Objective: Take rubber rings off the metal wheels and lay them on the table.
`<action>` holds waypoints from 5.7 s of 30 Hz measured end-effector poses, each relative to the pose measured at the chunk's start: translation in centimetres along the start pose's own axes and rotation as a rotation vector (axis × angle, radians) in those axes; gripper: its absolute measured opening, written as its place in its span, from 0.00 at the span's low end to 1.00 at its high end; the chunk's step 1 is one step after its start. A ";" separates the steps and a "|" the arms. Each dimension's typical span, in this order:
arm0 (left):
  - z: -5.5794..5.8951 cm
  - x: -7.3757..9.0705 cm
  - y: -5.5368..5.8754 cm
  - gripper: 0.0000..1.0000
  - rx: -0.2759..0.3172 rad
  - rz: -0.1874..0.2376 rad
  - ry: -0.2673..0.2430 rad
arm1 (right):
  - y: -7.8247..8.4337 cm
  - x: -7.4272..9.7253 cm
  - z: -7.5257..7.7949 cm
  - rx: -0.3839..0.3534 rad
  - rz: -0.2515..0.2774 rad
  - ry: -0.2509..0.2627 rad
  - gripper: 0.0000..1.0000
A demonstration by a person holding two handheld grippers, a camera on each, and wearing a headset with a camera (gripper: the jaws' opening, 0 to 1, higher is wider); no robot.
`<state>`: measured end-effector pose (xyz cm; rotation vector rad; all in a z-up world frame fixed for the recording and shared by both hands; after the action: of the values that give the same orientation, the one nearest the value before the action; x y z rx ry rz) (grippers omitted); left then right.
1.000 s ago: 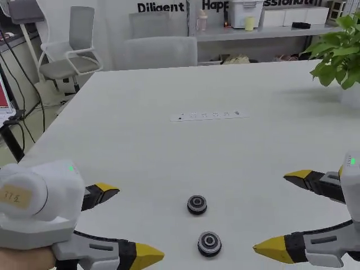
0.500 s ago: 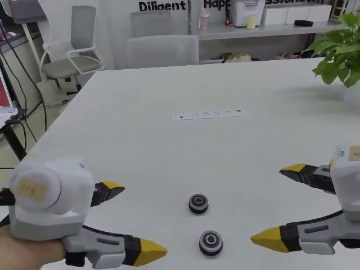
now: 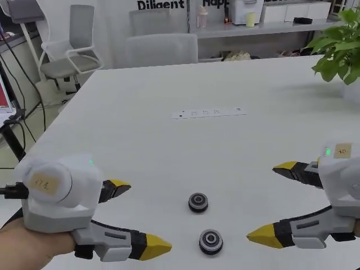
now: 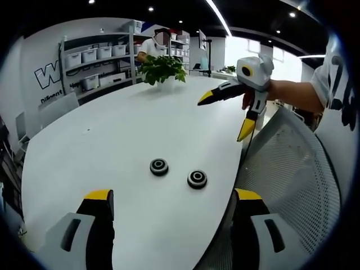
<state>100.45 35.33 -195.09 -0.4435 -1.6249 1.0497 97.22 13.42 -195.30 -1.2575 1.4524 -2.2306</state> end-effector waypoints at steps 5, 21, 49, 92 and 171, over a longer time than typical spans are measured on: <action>0.0 -0.6 0.0 0.84 -0.010 -0.009 0.012 | 0.1 -0.5 0.0 0.005 -0.003 -0.014 0.86; -0.2 -2.3 0.1 0.83 -0.033 -0.032 0.046 | 0.4 -1.9 0.5 0.015 -0.006 -0.050 0.86; -0.4 -4.8 1.0 0.77 -0.062 -0.080 0.092 | 2.4 -4.4 0.0 0.037 -0.028 -0.131 0.84; 0.8 -7.7 1.8 0.64 -0.133 -0.127 0.177 | 3.5 -6.2 -0.8 0.047 -0.022 -0.205 0.78; 4.7 -12.0 1.6 0.08 -0.217 -0.142 0.276 | 4.9 -7.4 -2.6 0.031 -0.044 -0.288 0.62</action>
<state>99.79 25.44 -203.46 -0.5816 -1.5026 0.6764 98.54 16.88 -203.74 -1.5388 1.2891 -1.9864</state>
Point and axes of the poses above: the centre of the closed fingertips' face, and the gripper's own axes: x roughly backward along the fingers, z roughly to its right, y roughly out of its underside, the point moved 4 cm from there along x, roughly backward along the fingers, and after that the axes turned 1 degree about x, right-handed, at the moved point
